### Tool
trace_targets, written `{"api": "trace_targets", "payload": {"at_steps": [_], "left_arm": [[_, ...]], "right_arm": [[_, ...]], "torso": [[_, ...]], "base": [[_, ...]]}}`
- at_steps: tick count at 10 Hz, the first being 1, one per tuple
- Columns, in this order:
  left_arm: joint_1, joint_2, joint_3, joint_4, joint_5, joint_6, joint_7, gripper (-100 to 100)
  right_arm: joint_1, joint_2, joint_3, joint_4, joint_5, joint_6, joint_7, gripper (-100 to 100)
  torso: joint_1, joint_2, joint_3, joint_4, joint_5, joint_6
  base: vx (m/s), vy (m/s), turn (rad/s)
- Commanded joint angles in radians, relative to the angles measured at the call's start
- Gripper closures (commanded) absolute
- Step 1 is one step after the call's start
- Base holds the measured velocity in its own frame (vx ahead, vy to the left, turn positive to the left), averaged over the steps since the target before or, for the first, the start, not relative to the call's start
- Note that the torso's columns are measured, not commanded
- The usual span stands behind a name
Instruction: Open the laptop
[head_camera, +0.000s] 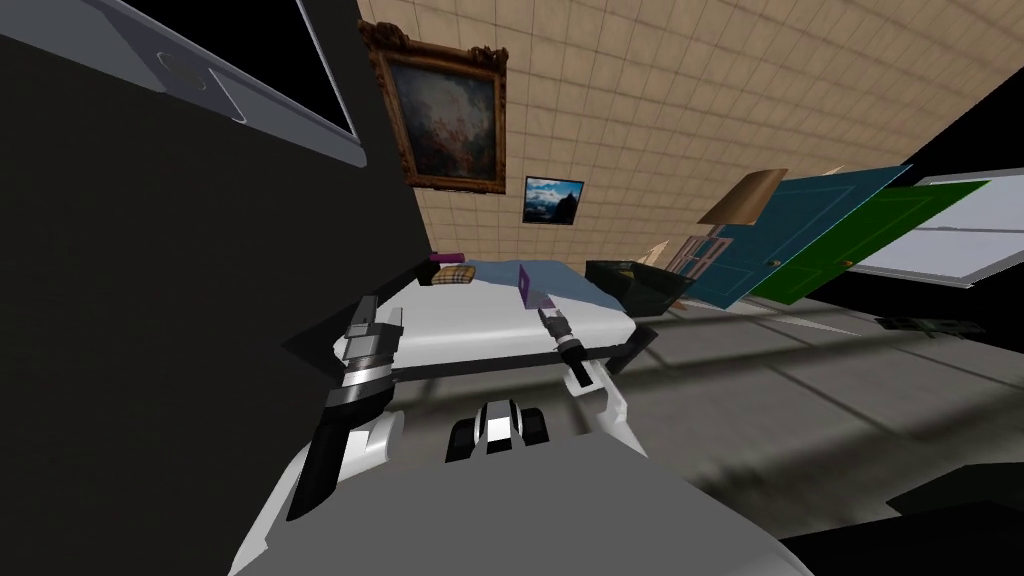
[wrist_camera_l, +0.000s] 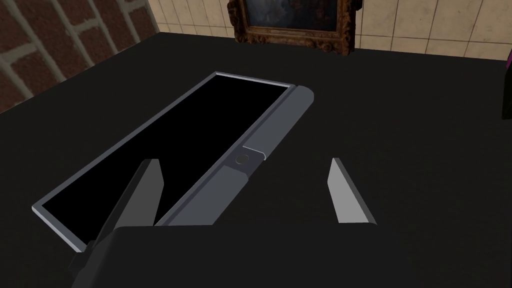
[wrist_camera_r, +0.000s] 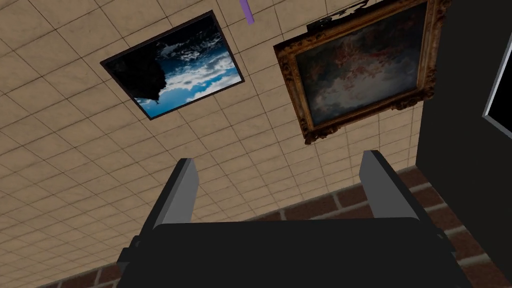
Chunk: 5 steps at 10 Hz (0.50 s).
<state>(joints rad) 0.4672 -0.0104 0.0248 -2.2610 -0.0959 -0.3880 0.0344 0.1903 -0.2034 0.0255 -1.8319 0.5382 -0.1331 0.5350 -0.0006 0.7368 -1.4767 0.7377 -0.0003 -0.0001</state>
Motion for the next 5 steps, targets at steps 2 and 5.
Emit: {"api": "trace_targets", "payload": {"at_steps": [2, 5], "left_arm": [[0.000, 0.000, 0.000, 0.000, 0.000, 0.000, 0.000, 0], [0.000, 0.000, 0.000, 0.000, 0.000, 0.000, 0.000, 0]], "right_arm": [[-0.074, -0.032, -0.023, 0.108, 0.111, 0.059, 0.106, -100], [-0.114, -0.058, -0.039, 0.166, 0.177, 0.089, 0.170, -100]], "torso": [[0.001, 0.000, 0.000, 0.000, 0.001, 0.000], [-0.001, 0.000, 0.000, 0.000, 0.000, 0.000]], "base": [[0.012, 0.070, 0.115], [0.035, 0.031, 0.084]]}}
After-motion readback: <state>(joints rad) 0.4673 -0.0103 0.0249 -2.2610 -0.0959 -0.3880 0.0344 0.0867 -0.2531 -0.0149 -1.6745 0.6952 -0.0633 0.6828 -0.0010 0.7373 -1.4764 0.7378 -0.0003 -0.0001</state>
